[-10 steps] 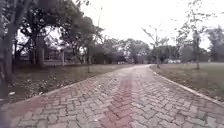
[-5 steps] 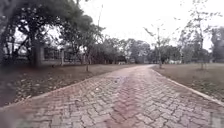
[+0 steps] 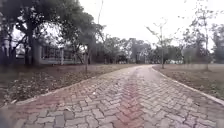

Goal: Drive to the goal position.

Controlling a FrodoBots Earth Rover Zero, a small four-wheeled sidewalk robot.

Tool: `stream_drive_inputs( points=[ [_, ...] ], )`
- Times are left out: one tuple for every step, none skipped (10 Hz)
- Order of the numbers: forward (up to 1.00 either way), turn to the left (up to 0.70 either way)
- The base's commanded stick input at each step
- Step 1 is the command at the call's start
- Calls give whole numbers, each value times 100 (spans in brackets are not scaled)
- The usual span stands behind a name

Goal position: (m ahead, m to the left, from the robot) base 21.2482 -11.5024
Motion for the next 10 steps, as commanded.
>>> stream_drive_inputs(
  points=[
    [70,0],
    [70,0],
    [70,0],
    [70,0],
    [70,-35],
    [70,-35],
    [70,0],
    [70,0],
    [70,0],
    [70,0]
  ],
)
